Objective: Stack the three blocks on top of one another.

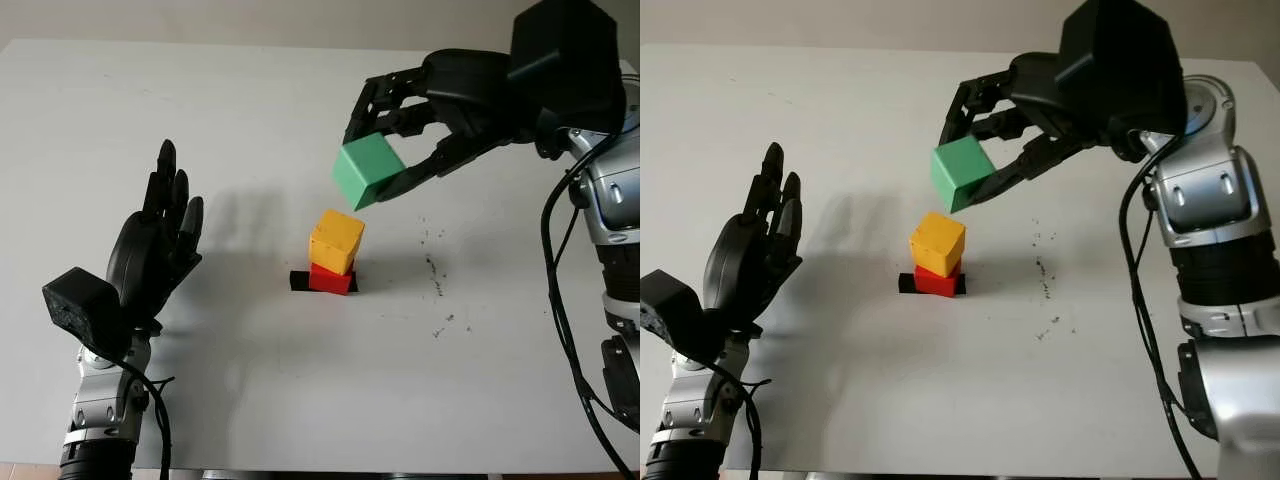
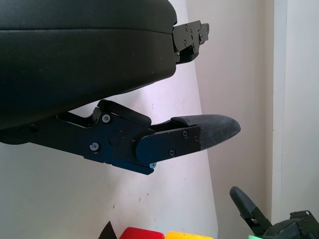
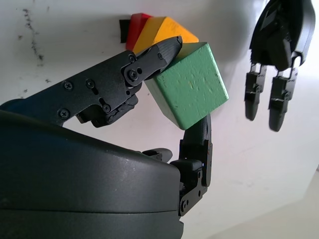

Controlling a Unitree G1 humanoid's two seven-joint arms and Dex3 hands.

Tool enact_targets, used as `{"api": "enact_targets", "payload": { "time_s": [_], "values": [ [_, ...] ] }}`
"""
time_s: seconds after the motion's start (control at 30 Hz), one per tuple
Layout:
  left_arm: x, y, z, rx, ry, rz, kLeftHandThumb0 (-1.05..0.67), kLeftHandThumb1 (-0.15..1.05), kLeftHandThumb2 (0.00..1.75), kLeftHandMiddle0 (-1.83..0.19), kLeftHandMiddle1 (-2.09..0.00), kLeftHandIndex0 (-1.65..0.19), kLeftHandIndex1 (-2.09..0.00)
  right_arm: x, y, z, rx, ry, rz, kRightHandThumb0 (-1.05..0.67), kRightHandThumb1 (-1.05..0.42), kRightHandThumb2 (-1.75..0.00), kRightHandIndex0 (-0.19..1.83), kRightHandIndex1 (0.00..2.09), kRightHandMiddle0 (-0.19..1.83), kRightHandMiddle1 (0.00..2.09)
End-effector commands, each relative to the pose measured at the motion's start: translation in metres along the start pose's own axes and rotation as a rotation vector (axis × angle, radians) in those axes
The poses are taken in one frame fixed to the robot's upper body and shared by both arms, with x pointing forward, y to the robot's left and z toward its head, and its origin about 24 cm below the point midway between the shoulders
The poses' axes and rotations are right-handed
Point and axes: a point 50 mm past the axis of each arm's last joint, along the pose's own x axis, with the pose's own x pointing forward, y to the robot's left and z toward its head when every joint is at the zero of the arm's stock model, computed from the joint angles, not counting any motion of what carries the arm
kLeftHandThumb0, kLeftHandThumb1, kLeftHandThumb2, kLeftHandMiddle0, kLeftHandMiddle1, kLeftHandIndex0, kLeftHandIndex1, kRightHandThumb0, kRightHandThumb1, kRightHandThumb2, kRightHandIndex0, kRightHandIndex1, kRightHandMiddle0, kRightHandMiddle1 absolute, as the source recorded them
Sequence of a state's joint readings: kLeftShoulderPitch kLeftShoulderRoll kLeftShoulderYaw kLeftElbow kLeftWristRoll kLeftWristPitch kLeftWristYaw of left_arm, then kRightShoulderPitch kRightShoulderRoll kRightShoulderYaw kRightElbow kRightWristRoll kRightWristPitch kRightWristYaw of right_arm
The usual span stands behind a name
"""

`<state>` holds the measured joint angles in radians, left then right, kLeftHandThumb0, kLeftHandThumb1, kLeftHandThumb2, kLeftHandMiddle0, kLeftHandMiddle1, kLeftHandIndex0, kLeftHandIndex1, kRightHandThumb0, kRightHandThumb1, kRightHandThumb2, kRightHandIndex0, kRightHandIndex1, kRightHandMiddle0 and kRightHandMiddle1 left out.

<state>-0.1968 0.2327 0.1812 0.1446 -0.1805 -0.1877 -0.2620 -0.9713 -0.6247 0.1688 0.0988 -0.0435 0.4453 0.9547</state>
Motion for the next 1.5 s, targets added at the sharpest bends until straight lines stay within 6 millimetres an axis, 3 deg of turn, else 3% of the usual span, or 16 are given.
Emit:
{"api": "enact_targets", "payload": {
  "time_s": [0.0,0.6,1.47],
  "values": [
    [0.000,-0.002,0.002,-0.004,-0.012,-0.003,-0.65,1.05,0.58,0.19,0.00,0.19,0.00,0.001,0.001,0.010,-0.009,-0.034,0.014,-0.42,-0.91,-0.06,0.34,0.04,0.36,1.57],
    [0.000,-0.001,0.002,-0.001,-0.013,-0.005,-0.65,1.05,0.58,0.19,0.00,0.19,0.00,0.017,0.024,-0.006,0.115,-0.036,0.078,-0.42,-0.90,-0.05,0.35,0.04,0.39,1.47],
    [-0.002,0.000,0.002,-0.002,-0.012,-0.008,-0.65,1.05,0.58,0.19,0.00,0.19,0.00,0.020,0.022,-0.016,0.041,0.022,0.053,-0.36,-0.90,-0.05,0.35,0.05,0.36,1.40]
  ]
}}
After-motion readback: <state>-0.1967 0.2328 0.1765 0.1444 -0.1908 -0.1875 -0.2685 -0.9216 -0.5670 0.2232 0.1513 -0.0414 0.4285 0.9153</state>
